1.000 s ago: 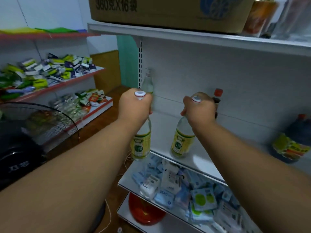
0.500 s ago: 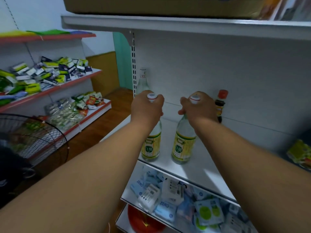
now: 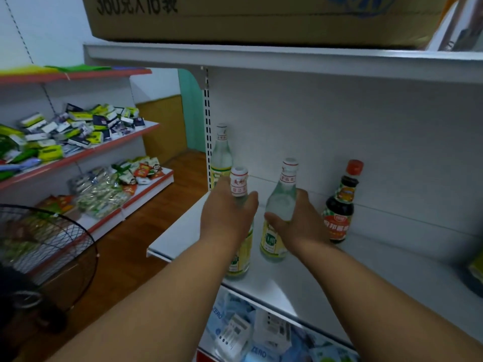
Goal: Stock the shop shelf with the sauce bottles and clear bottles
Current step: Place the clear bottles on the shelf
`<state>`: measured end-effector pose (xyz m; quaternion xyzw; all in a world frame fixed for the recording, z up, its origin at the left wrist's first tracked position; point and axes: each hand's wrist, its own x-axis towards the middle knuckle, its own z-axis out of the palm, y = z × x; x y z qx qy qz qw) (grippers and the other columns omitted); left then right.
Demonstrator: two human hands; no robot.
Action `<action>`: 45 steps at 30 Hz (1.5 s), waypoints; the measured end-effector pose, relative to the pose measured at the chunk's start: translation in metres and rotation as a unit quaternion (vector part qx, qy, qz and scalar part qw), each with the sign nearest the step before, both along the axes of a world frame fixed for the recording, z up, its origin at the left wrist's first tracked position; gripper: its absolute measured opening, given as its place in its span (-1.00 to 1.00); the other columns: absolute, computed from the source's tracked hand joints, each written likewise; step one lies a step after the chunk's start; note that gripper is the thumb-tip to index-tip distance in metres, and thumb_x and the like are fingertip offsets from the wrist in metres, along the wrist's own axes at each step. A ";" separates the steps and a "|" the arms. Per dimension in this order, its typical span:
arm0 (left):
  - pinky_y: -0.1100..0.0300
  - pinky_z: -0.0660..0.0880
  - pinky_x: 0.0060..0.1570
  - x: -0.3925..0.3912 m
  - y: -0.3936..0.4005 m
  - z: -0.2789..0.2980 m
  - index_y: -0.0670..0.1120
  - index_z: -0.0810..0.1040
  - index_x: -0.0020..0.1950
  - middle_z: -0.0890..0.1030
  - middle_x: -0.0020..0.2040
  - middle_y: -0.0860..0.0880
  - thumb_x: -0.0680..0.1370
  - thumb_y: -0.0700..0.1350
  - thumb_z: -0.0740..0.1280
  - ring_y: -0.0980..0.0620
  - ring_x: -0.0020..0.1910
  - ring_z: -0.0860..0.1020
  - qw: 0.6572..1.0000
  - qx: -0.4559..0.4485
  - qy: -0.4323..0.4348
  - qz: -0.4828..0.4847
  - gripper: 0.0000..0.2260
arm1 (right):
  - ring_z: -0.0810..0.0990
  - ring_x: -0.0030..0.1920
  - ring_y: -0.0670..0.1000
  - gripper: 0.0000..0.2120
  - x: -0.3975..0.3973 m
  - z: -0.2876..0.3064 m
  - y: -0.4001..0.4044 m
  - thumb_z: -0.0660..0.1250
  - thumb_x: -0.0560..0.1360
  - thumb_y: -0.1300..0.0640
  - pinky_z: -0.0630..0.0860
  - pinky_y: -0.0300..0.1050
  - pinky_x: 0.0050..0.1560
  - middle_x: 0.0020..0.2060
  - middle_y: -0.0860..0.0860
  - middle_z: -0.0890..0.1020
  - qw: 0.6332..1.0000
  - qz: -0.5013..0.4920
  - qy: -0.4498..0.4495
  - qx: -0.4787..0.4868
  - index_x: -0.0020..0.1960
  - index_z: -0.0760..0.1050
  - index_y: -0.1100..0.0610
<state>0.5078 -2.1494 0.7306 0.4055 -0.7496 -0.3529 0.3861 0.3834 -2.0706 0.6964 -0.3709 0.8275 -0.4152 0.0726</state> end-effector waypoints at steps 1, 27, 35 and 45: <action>0.22 0.38 -0.13 0.002 0.003 -0.008 0.09 0.38 0.03 0.53 -0.10 0.09 0.49 0.06 0.40 0.09 -0.12 0.50 1.000 0.015 0.008 0.003 -0.76 | 0.54 0.23 0.10 -0.36 -0.004 0.001 -0.010 0.46 0.44 -0.10 0.47 -0.07 0.13 0.26 0.04 0.53 1.000 0.011 -0.002 -0.006 0.39 0.26 0.05; 0.20 0.56 -0.05 -0.010 -0.019 -0.055 0.03 0.49 0.09 0.61 -0.01 0.05 0.40 0.06 0.49 0.10 -0.03 0.59 0.991 -0.074 0.111 0.011 -0.67 | 0.48 0.25 0.26 -0.29 -0.056 0.004 -0.139 0.49 0.43 -0.03 0.44 0.10 0.24 0.29 0.23 0.37 0.993 -0.040 0.103 0.050 0.38 0.23 0.28; 0.19 0.56 -0.07 -0.014 -0.024 -0.052 0.09 0.44 0.04 0.60 -0.01 0.05 0.43 0.04 0.47 0.09 -0.04 0.58 0.991 -0.069 0.113 -0.018 -0.72 | 0.53 0.03 -0.03 -0.64 -0.008 -0.043 -0.051 0.28 0.46 0.31 0.51 -0.03 0.06 0.07 -0.02 0.53 0.986 -0.001 0.043 -0.164 0.20 0.39 0.01; 0.56 0.37 -0.03 -0.032 -0.023 -0.039 0.04 0.42 0.22 0.55 0.09 0.15 0.57 0.05 0.30 0.34 0.01 0.51 0.981 0.009 0.084 -0.177 -0.75 | 0.59 0.11 -0.08 -0.35 0.018 -0.043 -0.019 0.53 0.32 0.01 0.57 -0.02 0.10 0.16 -0.13 0.56 0.994 0.057 -0.064 -0.061 0.30 0.28 -0.13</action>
